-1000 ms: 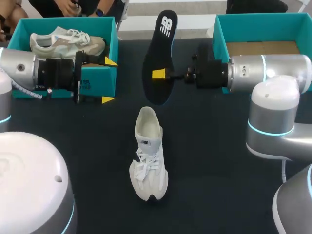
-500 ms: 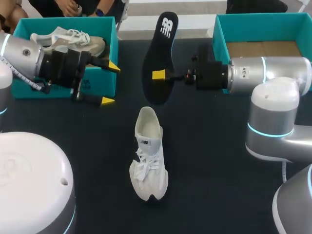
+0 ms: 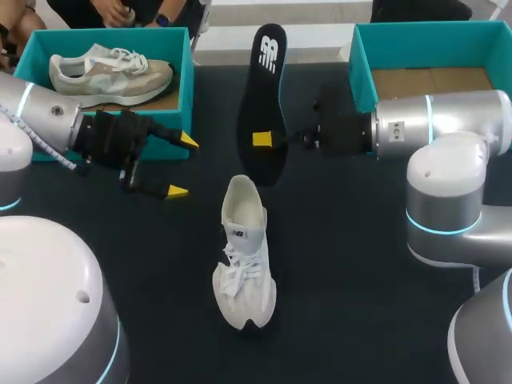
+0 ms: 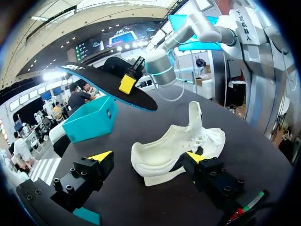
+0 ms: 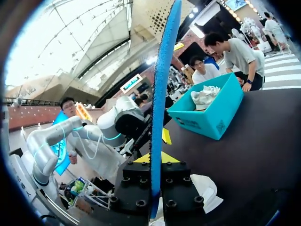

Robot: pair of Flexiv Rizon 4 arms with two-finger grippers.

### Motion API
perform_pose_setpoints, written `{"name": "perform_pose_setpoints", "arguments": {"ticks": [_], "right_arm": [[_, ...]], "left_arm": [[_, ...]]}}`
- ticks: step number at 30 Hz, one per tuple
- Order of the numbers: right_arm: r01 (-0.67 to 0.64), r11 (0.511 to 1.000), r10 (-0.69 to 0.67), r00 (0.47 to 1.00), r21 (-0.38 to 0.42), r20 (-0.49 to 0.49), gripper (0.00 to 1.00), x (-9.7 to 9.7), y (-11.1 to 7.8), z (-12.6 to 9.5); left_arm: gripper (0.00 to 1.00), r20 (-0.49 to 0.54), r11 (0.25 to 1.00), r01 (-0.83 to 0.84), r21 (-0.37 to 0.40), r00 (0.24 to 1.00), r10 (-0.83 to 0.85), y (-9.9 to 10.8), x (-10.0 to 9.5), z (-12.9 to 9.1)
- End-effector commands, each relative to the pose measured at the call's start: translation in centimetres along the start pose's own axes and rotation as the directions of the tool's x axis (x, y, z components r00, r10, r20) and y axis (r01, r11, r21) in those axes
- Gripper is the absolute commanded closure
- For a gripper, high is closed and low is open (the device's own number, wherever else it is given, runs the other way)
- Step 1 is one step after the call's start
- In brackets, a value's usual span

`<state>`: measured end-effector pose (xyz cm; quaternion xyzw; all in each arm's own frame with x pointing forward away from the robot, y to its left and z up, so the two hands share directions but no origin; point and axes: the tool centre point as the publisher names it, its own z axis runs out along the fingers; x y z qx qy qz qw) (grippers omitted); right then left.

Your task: Take the shoe out of the shoebox, open the shoe tongue, remove and reinsert the insole, then place the shoe into the shoebox

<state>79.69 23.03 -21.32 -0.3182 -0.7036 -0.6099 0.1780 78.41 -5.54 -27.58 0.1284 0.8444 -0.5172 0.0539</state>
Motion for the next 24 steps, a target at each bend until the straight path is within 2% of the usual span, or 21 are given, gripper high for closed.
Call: {"name": "perform_pose_setpoints", "arguments": {"ticks": [1, 5, 13, 15, 24], "right_arm": [[0.028, 0.999, -0.028, 1.0, 0.035, -0.007, 1.0, -1.3, -0.4, 1.4], [0.073, 0.997, -0.072, 0.997, 0.037, -0.011, 1.0, -1.8, -0.9, 2.3], [0.064, 0.997, -0.062, 0.996, 0.041, -0.057, 1.0, -2.8, -2.3, 4.6], [0.059, 0.996, -0.057, 0.997, 0.059, -0.043, 1.0, -2.7, -2.6, 5.1], [0.059, 0.996, -0.057, 0.997, 0.059, -0.043, 1.0, -2.7, -2.6, 5.1]], "left_arm": [[0.0, 0.001, 1.0, 0.008, 0.0, 1.0, -0.008, 1.0, 0.8, 1.6], [0.0, -0.014, 1.0, 0.017, -0.009, 1.0, -0.017, 1.7, 1.8, 2.5], [0.0, -0.039, 0.999, 0.041, -0.019, 0.998, -0.042, 2.9, 3.7, 3.6], [0.0, -0.041, 0.999, 0.047, -0.018, 0.998, -0.048, 3.0, 4.0, 3.9], [0.0, -0.051, 0.998, 0.054, -0.03, 0.997, -0.055, 3.7, 4.6, 5.0]]}}
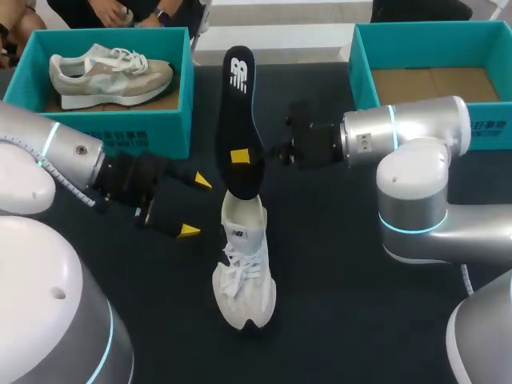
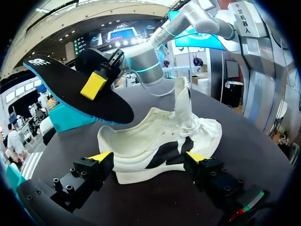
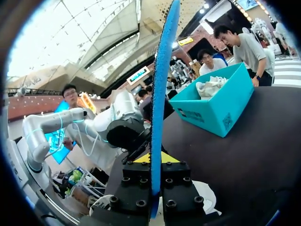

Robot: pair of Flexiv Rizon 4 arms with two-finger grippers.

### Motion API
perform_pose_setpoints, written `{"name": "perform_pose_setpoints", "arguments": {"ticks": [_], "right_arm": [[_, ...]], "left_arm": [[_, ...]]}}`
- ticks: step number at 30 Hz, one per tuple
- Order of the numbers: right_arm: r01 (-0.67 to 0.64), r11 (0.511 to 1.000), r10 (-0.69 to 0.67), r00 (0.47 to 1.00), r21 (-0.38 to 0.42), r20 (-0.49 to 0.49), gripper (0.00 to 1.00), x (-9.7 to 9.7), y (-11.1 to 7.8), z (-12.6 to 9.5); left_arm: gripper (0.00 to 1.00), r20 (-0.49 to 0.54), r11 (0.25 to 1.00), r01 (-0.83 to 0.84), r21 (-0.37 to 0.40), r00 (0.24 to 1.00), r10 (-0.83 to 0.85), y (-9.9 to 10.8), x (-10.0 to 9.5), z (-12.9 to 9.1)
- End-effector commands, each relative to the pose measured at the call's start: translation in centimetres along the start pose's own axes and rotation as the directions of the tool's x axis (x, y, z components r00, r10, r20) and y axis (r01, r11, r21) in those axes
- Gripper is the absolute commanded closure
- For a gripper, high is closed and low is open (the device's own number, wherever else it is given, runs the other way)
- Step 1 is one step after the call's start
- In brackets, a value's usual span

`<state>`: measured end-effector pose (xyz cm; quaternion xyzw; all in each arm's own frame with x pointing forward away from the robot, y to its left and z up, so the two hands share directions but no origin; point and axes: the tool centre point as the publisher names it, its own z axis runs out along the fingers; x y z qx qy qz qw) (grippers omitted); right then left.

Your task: Take the shoe out of the shoebox, open the shoe tongue, remove and reinsert the insole, then place the shoe into the shoebox

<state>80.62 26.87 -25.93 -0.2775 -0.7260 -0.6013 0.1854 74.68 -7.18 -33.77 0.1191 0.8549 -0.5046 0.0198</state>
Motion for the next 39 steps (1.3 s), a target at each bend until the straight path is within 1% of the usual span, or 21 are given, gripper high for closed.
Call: {"name": "perform_pose_setpoints", "arguments": {"ticks": [1, 5, 7, 10, 13, 16, 17, 19, 21, 23, 29, 39], "right_arm": [[-0.001, 1.0, 0.001, 1.0, 0.002, 0.005, 1.0, 0.0, 0.1, 0.4], [-0.001, 1.0, 0.001, 1.0, 0.002, 0.005, 1.0, 0.0, 0.1, 0.4], [-0.001, 1.0, 0.001, 1.0, 0.002, 0.005, 1.0, 0.0, 0.1, 0.4], [0.008, 1.0, -0.008, 1.0, 0.0, 0.017, 1.0, 0.0, -0.2, 0.3], [0.033, 0.999, -0.033, 0.999, 0.004, 0.008, 1.0, -0.2, -0.7, 0.6], [0.065, 0.998, -0.065, 0.998, -0.001, -0.012, 1.0, -0.2, -0.9, 0.9], [0.07, 0.998, -0.07, 0.998, 0.002, -0.005, 1.0, -0.2, -1.0, 0.9], [0.094, 0.996, -0.094, 0.995, -0.01, -0.022, 1.0, -0.2, -1.1, 1.2], [0.106, 0.994, -0.106, 0.994, -0.008, -0.02, 1.0, -0.2, -1.2, 1.5], [0.136, 0.99, -0.136, 0.991, -0.026, -0.017, 1.0, -0.2, -1.4, 1.9], [0.151, 0.988, -0.152, 0.988, -0.035, -0.024, 1.0, -0.3, -2.2, 2.4], [0.165, 0.986, -0.166, 0.986, -0.037, -0.033, 1.0, -0.5, -2.9, 2.4]], "left_arm": [[0.0, 0.005, 1.0, 0.005, -0.003, 1.0, -0.005, 0.1, -0.2, 0.6], [0.0, 0.01, 1.0, 0.013, -0.004, 1.0, -0.013, 0.0, -0.2, 0.6], [0.0, 0.001, 0.999, 0.014, -0.03, 1.0, -0.014, -0.1, -0.3, 0.5], [0.0, 0.01, 1.0, 0.008, -0.027, 1.0, -0.007, -0.1, -0.3, 0.6], [0.0, 0.03, 1.0, 0.021, -0.012, 0.999, -0.02, -0.4, -0.5, 0.7], [0.0, 0.029, 1.0, 0.023, -0.007, 0.999, -0.023, -0.6, -0.5, 0.8], [0.0, 0.029, 1.0, 0.022, -0.007, 0.999, -0.022, -0.7, -0.5, 0.8], [0.0, 0.025, 1.0, 0.02, -0.009, 1.0, -0.02, -0.9, -0.5, 0.9], [0.0, 0.023, 1.0, 0.017, -0.009, 1.0, -0.017, -1.1, -0.6, 0.9], [0.0, 0.026, 1.0, 0.015, -0.005, 1.0, -0.015, -1.4, -0.8, 1.0], [0.0, 0.035, 1.0, 0.015, -0.001, 0.999, -0.015, -1.4, -1.2, 1.1], [0.0, 0.038, 1.0, 0.012, -0.001, 0.999, -0.012, -1.5, -1.5, 1.0]]}}
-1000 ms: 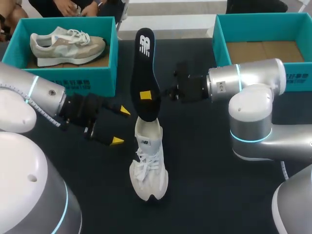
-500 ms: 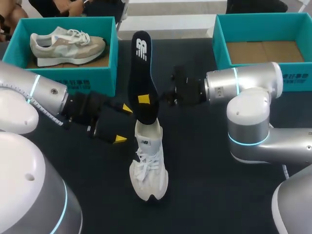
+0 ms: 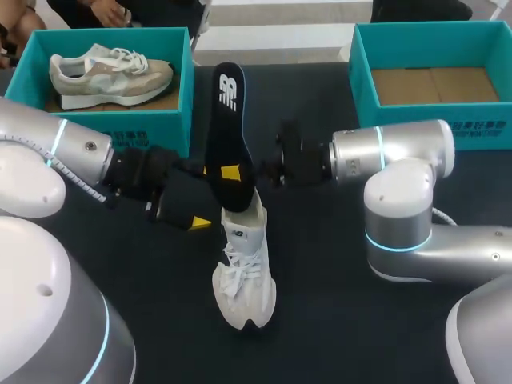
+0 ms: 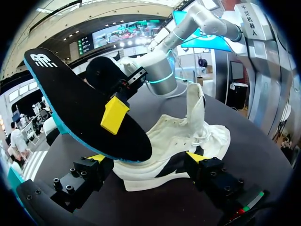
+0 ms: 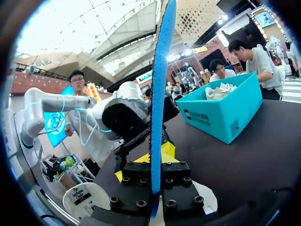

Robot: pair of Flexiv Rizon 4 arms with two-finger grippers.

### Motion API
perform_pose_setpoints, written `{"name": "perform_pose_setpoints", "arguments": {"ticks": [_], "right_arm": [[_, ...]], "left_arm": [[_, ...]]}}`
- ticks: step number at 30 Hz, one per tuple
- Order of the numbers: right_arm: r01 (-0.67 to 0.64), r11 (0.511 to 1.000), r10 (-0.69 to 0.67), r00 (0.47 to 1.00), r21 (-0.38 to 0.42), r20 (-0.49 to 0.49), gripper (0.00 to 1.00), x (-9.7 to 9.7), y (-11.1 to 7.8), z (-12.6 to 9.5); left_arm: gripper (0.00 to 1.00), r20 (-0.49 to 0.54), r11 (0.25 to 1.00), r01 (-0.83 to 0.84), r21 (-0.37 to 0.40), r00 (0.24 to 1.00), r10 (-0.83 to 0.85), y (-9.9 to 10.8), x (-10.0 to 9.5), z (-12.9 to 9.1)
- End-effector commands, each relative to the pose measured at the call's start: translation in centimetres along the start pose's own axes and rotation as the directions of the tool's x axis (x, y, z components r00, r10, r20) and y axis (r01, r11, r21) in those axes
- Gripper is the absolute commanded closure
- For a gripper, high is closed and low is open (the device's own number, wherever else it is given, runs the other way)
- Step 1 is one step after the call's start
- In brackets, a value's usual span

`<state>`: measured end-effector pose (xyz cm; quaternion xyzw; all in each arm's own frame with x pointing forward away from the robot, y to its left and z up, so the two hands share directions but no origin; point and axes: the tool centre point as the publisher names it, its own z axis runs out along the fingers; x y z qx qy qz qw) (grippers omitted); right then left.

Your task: Take the shoe out of the shoebox, open the shoe tongue, remove and reinsert the insole, then place the shoe into the shoebox

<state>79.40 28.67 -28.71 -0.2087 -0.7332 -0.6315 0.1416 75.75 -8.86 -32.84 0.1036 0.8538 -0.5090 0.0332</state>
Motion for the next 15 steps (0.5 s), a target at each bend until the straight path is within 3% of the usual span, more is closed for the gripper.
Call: {"name": "perform_pose_setpoints", "arguments": {"ticks": [1, 15], "right_arm": [[-0.002, 1.0, 0.002, 1.0, 0.0, -0.003, 1.0, 0.0, -0.3, 0.1], [-0.004, 1.0, 0.005, 0.998, 0.018, -0.055, 1.0, -0.2, -0.6, -1.2]], "left_arm": [[0.0, -0.001, 1.0, -0.002, -0.007, 1.0, 0.002, -0.1, 0.0, 0.1], [0.0, -0.015, 1.0, -0.015, -0.014, 1.0, 0.015, -0.4, -0.1, 0.6]]}}
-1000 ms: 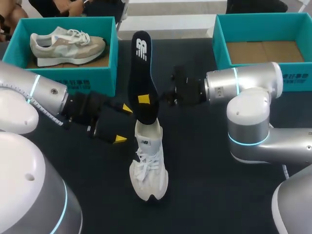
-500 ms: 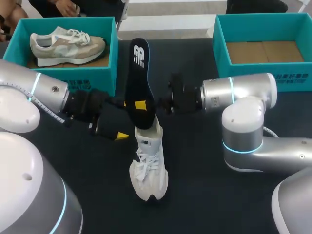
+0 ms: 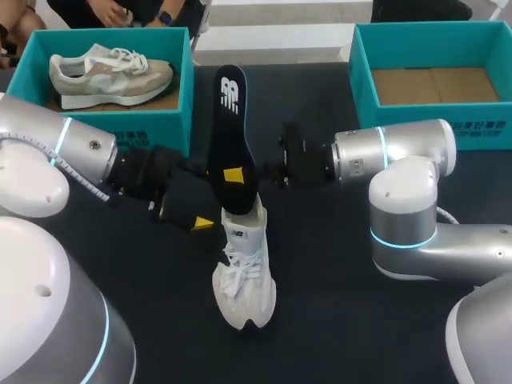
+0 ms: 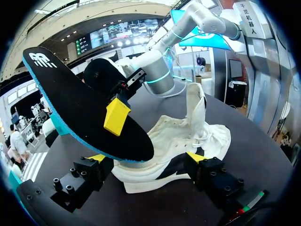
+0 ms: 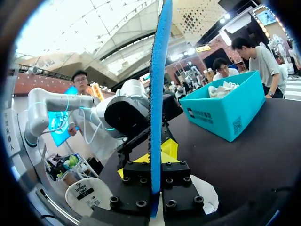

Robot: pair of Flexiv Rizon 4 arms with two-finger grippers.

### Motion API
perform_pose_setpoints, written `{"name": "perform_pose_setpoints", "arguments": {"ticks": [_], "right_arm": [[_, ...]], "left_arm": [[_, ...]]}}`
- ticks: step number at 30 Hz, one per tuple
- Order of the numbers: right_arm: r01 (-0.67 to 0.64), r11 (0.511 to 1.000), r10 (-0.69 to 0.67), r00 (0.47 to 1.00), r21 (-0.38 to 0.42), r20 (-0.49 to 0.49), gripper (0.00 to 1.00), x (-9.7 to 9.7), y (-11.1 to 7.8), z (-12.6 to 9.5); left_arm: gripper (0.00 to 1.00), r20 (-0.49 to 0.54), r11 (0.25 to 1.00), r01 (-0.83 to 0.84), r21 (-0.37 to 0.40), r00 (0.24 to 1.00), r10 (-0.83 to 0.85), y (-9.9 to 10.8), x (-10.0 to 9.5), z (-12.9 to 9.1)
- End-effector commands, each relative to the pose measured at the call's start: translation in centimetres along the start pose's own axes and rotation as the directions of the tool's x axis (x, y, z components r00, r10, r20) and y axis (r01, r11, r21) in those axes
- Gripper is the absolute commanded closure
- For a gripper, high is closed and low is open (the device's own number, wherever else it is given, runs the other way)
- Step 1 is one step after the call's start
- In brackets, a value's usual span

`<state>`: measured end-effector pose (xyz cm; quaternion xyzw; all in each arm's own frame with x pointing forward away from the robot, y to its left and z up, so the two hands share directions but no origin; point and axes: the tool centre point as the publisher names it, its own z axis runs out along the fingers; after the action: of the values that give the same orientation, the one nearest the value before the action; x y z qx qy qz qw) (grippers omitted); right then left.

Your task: Take the shoe out of the shoebox, open the shoe tongue, remove and reinsert the insole, then place the shoe into the shoebox

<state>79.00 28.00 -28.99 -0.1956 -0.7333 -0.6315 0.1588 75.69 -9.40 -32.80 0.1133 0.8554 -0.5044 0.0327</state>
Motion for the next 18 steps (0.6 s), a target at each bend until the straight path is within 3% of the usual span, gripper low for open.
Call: {"name": "perform_pose_setpoints", "arguments": {"ticks": [1, 18], "right_arm": [[0.001, 1.0, -0.001, 1.0, 0.009, -0.028, 1.0, -0.4, -0.2, -0.7], [-0.006, 1.0, 0.007, 0.995, 0.011, -0.099, 1.0, -1.8, -1.5, -0.5]], "left_arm": [[0.0, -0.003, 1.0, 0.001, -0.006, 1.0, -0.001, -0.1, -0.1, 0.1], [0.0, 0.009, 1.0, 0.017, -0.01, 1.0, -0.017, 0.1, -0.3, 0.6]]}}
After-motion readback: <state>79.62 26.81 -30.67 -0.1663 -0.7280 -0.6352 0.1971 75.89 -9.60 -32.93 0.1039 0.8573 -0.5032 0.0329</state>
